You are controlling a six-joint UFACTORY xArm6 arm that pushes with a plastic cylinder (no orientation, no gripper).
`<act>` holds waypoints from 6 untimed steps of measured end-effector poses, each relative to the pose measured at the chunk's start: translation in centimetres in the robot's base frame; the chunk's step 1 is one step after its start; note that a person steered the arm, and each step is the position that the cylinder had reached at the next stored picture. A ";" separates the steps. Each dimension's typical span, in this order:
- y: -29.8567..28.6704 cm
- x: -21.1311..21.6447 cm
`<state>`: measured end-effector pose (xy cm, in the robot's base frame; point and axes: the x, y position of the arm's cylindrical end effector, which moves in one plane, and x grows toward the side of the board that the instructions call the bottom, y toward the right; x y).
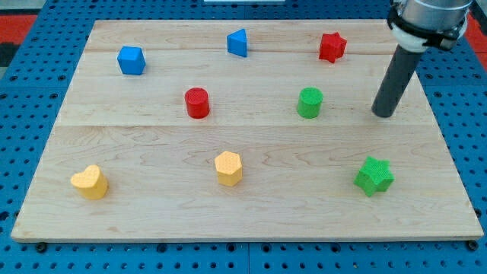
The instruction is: Push the green circle towards the red star
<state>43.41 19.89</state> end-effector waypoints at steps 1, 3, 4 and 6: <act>-4.2 1.5; -10.8 1.3; -10.4 -0.3; -11.0 -3.3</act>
<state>40.07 8.86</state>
